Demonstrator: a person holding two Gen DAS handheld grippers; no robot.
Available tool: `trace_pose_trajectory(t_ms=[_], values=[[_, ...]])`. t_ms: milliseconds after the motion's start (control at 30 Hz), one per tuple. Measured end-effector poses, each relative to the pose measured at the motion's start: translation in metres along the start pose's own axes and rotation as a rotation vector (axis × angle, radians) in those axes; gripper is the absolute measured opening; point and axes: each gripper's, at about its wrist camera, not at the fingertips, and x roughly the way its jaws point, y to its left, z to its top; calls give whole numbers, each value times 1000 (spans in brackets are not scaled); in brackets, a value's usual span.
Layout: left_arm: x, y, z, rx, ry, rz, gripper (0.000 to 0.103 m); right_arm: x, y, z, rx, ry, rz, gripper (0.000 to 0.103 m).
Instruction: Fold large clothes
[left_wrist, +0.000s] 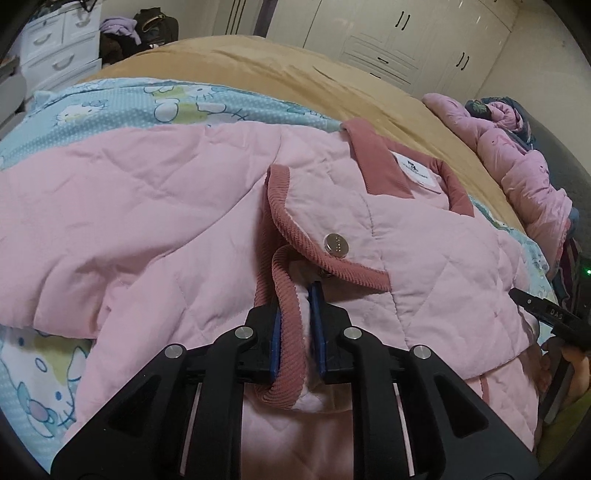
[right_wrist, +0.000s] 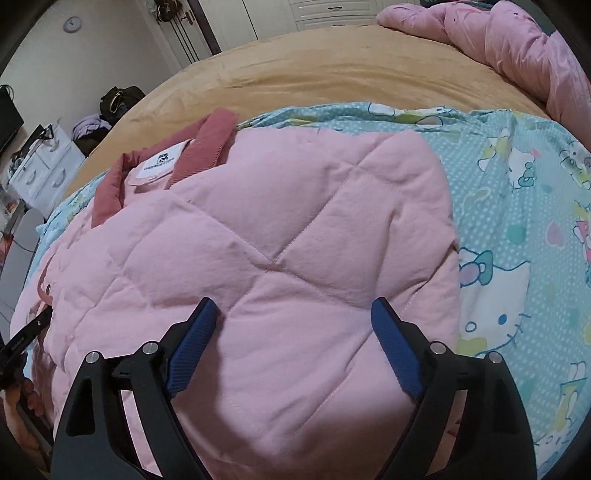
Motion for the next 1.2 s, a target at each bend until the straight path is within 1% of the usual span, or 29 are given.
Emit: trace_pose_trajectory(t_ms=[67,133,233,267,300,333,367,433,500,533,600,667,767,867,1067,1200], values=[[-1,-2,-1,6,-2,5,9,1,2,-1,-8,-4,-6,87],[-4,-4,-2,10,-1,1,9,3,3,-1,-9,1,-3,90],[-10,-8,-4,15,-3,-4,18,4,5,3,-8,13,-4,93],[-11,-10,-4,15,-1,-9,24,4,7,3,-14,12,-12,94],[-14,-11,-4,16,-3,-2,36,3,9,4,-23,9,-17,96],[-16,-13,-4,20,-6,5,45,2,11,4,-27,5,-22,97],[-19,-14,-4,26,-8,6,55,-2,12,3,-24,-5,-25,97],[-26,-15,-3,33,-16,1,61,-13,14,0,-18,-32,-3,98],[-31,-16,-3,33,-18,7,77,-21,16,-4,-18,-46,4,98],[-34,-16,-2,30,-19,14,81,-28,18,-6,-16,-59,16,98],[-40,-16,-1,25,-23,36,94,-37,22,-8,-24,-82,39,99],[-45,-16,-1,22,-32,54,94,-45,26,-10,-25,-101,46,99],[-51,-15,-1,13,-27,50,94,-55,30,-12,-5,-105,88,99],[-57,-14,-2,19,-29,62,94,-64,35,-13,-2,-115,111,99],[-73,-9,-2,21,-49,76,94,-90,55,-16,-34,-165,112,99],[-86,0,-1,11,-64,93,94,-106,78,-18,-98,-204,109,99]])
